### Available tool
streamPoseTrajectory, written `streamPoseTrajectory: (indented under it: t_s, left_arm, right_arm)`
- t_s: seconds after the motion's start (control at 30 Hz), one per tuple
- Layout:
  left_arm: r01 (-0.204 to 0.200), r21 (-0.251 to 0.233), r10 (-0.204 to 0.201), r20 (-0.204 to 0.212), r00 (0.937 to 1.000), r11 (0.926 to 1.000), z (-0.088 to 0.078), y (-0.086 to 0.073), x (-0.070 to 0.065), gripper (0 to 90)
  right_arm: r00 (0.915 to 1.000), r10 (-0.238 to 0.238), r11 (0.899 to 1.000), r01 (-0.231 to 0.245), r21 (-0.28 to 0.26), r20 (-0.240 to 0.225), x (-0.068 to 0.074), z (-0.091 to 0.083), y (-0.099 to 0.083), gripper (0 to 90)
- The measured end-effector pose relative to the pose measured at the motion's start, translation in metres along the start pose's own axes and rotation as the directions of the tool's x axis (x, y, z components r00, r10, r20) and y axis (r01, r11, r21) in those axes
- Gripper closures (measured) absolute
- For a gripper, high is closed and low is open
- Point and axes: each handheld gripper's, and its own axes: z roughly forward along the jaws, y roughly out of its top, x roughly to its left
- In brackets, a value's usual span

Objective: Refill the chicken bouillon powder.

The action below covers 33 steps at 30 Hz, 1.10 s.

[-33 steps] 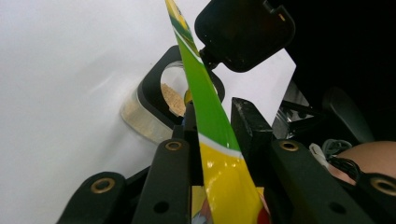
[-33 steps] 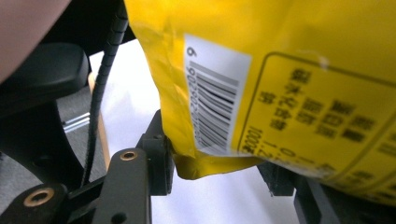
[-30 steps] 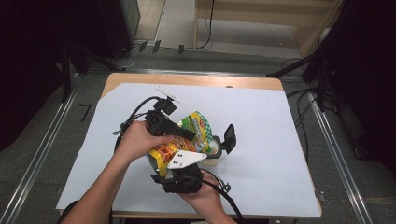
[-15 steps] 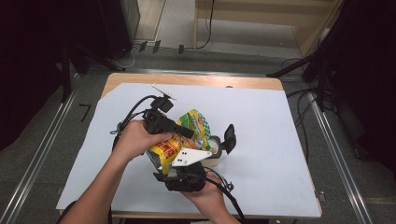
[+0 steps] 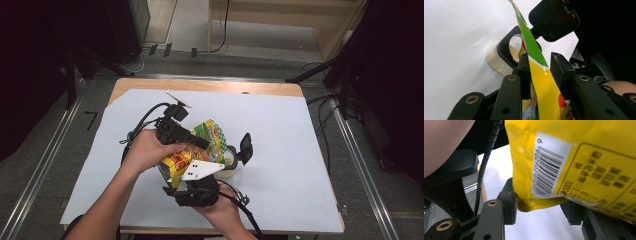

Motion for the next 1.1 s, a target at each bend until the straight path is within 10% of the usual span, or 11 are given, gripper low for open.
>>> streamPoseTrajectory:
  t_s: [1.1]
  left_arm:
    - [0.013, -0.001, -0.013, -0.01, 0.9999, 0.9999, 0.0002, 0.0039, -0.0052, 71.8]
  right_arm:
    - [0.9999, 0.013, 1.0, -0.013, -0.014, 0.002, 0.0012, -0.0005, 0.0048, 54.1]
